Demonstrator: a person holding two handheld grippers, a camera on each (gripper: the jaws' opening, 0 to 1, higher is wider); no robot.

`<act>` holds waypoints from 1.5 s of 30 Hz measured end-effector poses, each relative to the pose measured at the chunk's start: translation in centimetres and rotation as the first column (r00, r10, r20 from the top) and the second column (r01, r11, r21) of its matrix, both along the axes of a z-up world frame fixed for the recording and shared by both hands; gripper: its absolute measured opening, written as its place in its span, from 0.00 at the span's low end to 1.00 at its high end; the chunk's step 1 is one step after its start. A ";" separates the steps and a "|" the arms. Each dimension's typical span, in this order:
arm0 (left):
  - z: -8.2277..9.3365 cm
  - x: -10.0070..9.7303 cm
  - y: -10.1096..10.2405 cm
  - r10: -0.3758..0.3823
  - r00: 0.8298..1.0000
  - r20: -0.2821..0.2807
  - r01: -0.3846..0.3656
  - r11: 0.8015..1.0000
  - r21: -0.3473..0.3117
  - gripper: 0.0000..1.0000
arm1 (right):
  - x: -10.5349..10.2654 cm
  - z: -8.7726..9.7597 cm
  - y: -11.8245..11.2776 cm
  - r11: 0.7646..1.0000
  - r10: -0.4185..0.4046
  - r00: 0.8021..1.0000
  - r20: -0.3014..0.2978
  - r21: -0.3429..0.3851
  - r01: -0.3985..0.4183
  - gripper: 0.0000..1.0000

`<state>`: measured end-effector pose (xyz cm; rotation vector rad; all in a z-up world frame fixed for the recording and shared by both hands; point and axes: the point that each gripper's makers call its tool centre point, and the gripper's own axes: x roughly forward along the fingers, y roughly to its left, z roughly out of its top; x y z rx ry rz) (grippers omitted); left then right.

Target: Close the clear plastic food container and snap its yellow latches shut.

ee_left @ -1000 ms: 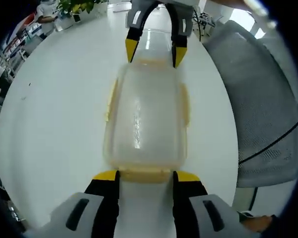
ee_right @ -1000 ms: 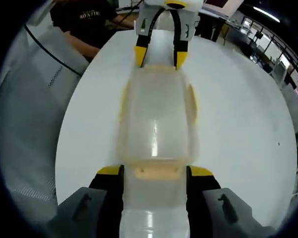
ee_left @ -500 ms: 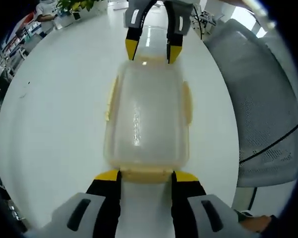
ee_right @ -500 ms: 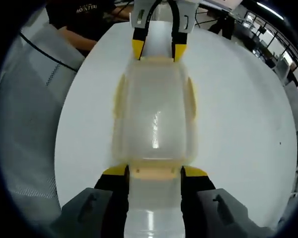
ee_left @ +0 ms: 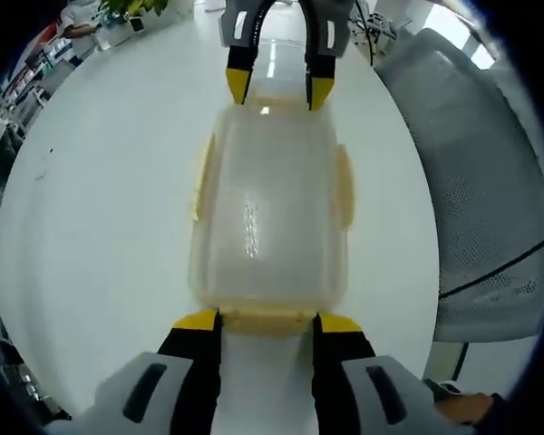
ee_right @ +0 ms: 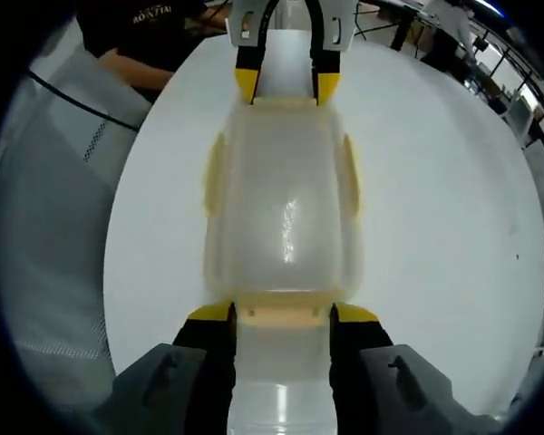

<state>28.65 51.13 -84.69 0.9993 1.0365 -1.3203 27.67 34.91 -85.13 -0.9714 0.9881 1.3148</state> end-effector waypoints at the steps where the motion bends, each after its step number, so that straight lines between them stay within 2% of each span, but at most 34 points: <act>1: 0.0 0.0 0.0 -0.003 1.000 0.000 0.003 1.000 -0.001 0.33 | 0.0 0.0 0.0 1.000 0.000 1.000 -0.001 0.000 0.000 0.36; 15: 0.1 0.1 -0.1 0.007 1.000 -0.004 -0.007 1.000 -0.023 0.32 | 0.1 0.1 -0.1 1.000 0.004 1.000 -0.009 0.022 -0.003 0.36; 20: 0.2 0.2 -0.2 0.020 1.000 -0.019 -0.021 1.000 -0.016 0.32 | 0.1 0.2 -0.1 0.999 0.003 1.000 -0.021 0.037 -0.003 0.36; 24: 0.4 0.4 -0.1 0.021 1.000 -0.006 -0.021 1.000 -0.005 0.32 | 0.4 0.3 0.0 0.999 0.000 1.000 -0.023 0.051 0.001 0.36; 29: 1.2 0.7 0.1 0.027 1.000 0.007 -0.027 1.000 -0.003 0.32 | 0.6 1.3 0.1 0.997 0.003 1.000 -0.026 0.083 -0.001 0.36; 45: 4.0 0.5 0.0 0.076 0.996 0.035 -0.075 0.997 -0.018 0.32 | 1.2 4.4 0.0 0.991 0.050 0.999 0.018 0.121 -0.052 0.36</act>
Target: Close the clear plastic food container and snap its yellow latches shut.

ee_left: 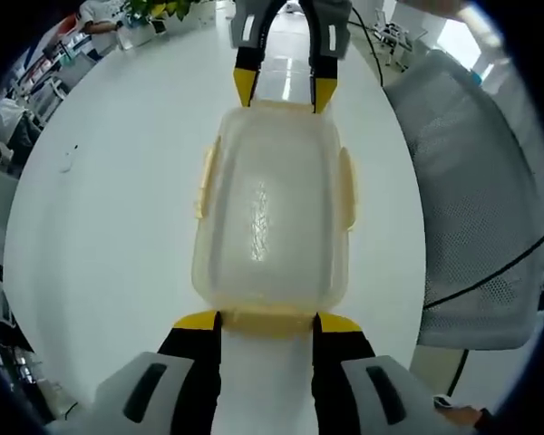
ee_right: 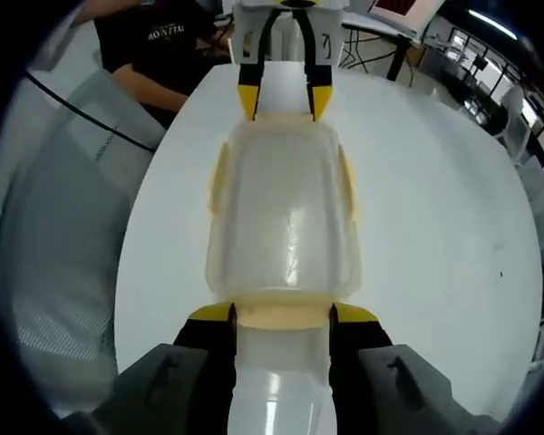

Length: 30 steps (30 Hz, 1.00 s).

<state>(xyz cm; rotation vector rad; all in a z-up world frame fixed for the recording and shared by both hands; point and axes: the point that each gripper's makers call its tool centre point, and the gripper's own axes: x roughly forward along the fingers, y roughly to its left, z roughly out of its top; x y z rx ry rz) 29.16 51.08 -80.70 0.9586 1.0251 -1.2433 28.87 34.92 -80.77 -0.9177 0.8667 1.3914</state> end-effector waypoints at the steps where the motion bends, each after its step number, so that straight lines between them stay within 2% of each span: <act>1: 0.3 0.0 0.0 0.001 1.000 0.005 -0.001 1.000 0.004 0.32 | 0.0 0.2 0.0 1.000 0.002 1.000 0.002 0.004 -0.002 0.36; 16: 4.1 0.6 -0.7 0.014 0.998 0.068 -0.016 1.000 0.023 0.32 | 0.7 4.0 -0.7 0.998 0.011 0.998 0.057 0.062 -0.015 0.36; 22: 4.7 0.5 -2.5 -0.001 0.996 0.084 -0.001 1.000 0.027 0.32 | 0.4 4.5 -2.4 0.998 -0.001 0.998 0.067 0.063 -0.003 0.36; 30: 5.1 0.6 -6.9 -0.037 0.995 0.096 0.036 0.999 0.010 0.32 | -0.2 5.0 -6.7 0.998 -0.040 0.997 0.061 0.059 0.036 0.36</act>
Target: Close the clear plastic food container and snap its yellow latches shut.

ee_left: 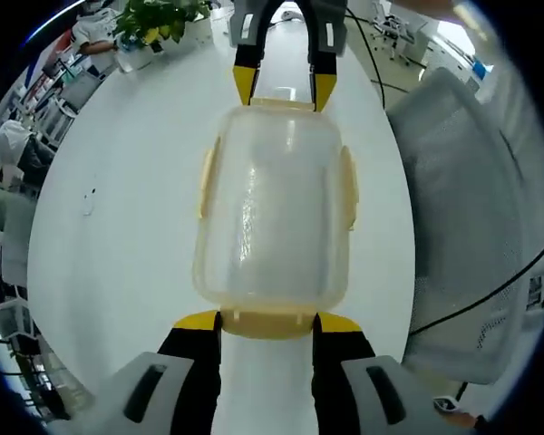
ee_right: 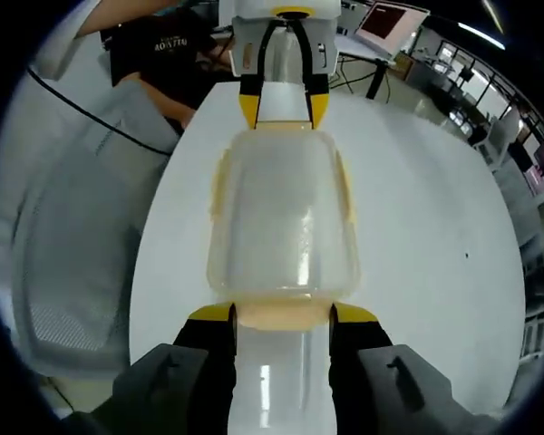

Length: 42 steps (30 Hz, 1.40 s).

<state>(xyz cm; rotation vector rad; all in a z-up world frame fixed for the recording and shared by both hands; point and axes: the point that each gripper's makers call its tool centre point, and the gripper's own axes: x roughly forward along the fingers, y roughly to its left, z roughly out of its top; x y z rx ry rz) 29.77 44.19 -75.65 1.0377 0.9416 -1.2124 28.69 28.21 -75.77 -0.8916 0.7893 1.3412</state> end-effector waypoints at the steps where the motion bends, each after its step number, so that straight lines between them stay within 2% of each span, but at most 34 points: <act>1: 0.0 0.0 -0.6 -0.005 1.000 0.002 0.005 1.000 -0.003 0.32 | 0.0 0.0 -0.5 1.000 -0.006 1.000 0.000 -0.003 0.006 0.36; 11: -0.1 -0.1 -6.5 -0.041 0.999 0.001 0.041 0.999 -0.022 0.32 | -0.7 -0.1 -6.4 0.999 -0.040 0.999 -0.004 -0.018 0.039 0.36; 20: -1.0 -0.6 -10.6 -0.053 0.998 -0.019 0.052 0.998 -0.027 0.32 | -1.4 -1.0 -10.6 0.998 -0.054 0.998 -0.024 -0.024 0.054 0.36; 30: -1.8 -0.9 -13.8 -0.060 0.998 -0.030 0.060 0.998 -0.019 0.32 | -1.6 -1.6 -13.8 0.998 -0.052 0.997 -0.050 -0.020 0.051 0.36; 42: -2.4 -1.6 -16.4 -0.039 0.998 -0.049 0.039 0.999 -0.007 0.32 | -1.9 -2.1 -16.4 1.000 -0.024 0.997 -0.079 -0.008 0.023 0.36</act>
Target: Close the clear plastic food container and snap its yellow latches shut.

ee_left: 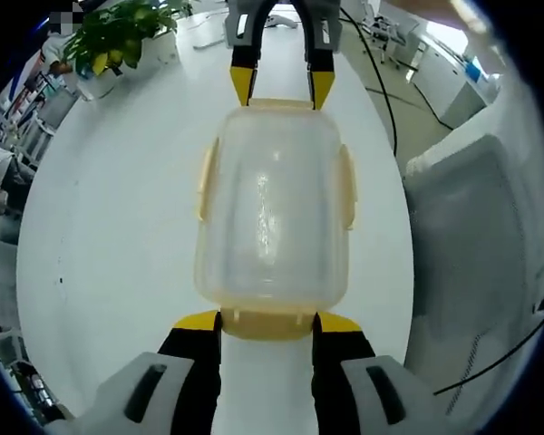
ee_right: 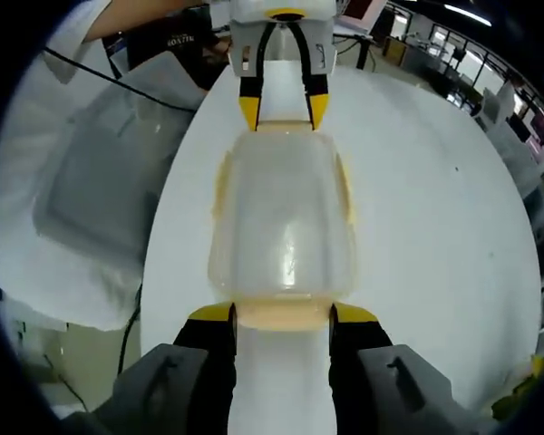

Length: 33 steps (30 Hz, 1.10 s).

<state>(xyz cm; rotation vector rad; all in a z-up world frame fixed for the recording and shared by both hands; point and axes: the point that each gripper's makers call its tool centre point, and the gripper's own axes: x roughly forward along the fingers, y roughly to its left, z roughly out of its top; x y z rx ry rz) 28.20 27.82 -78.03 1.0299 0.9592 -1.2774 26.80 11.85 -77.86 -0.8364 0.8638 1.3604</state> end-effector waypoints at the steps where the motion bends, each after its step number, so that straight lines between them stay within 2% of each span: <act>1: 0.0 -0.1 -0.1 0.000 1.000 -0.003 0.000 1.000 0.005 0.32 | 0.0 0.0 -0.1 1.000 0.004 1.000 -0.003 0.002 -0.004 0.36; 14: -0.1 -0.2 -0.7 0.015 1.000 -0.005 -0.015 1.000 0.013 0.32 | 0.1 -0.5 -0.9 1.000 0.027 1.000 -0.016 -0.001 -0.027 0.36; 28: 0.1 -0.3 0.4 0.002 1.000 -0.002 -0.002 0.999 0.051 0.32 | -0.2 0.1 0.3 1.000 0.021 1.000 -0.012 0.017 -0.020 0.36; 33: 0.1 -0.4 0.7 -0.008 1.000 0.000 0.008 0.998 0.061 0.32 | -0.6 -0.3 0.7 1.000 0.011 1.000 -0.019 0.011 -0.010 0.36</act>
